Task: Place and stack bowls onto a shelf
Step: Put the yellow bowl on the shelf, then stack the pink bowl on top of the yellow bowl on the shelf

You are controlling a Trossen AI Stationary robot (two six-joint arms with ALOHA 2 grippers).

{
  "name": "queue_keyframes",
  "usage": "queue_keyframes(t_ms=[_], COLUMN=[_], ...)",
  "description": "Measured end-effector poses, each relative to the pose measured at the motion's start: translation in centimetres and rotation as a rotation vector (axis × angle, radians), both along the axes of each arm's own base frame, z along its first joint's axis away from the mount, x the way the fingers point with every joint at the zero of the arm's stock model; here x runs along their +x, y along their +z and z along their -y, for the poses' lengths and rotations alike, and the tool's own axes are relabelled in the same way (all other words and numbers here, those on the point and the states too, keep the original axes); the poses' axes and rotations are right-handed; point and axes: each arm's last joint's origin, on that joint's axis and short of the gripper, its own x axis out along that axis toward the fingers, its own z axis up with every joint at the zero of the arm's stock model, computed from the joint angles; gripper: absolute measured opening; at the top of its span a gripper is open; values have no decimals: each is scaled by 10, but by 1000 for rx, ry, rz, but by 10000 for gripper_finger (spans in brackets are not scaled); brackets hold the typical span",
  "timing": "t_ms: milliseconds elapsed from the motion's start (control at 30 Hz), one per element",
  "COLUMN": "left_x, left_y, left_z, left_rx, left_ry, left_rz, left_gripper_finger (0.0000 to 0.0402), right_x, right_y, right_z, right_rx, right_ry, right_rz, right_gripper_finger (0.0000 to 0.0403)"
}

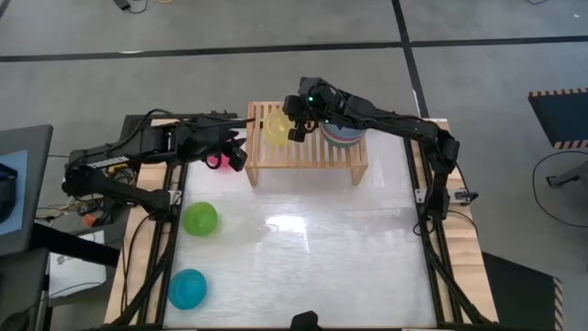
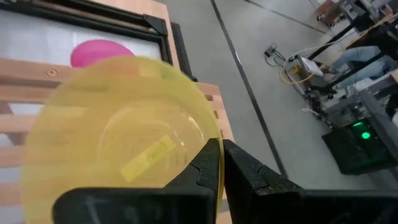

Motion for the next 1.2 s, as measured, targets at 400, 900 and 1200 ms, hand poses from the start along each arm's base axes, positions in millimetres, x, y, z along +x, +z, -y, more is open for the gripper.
queue_keyframes(t_ms=[400,900,1200], left_x=[0,-5,-30], left_y=[0,-2,-2], left_z=[1,2,-18], left_rx=[-20,-51,-62], left_ry=[12,33,180], left_rz=[21,9,-45], left_gripper_finger=[125,125,125], right_x=[-1,-21,-63], right_y=[-3,38,64], right_z=[-2,-2,-6], right_rx=[68,30,316], right_ry=[105,-26,-73], right_rz=[-10,191,273], right_gripper_finger=[61,168,165])
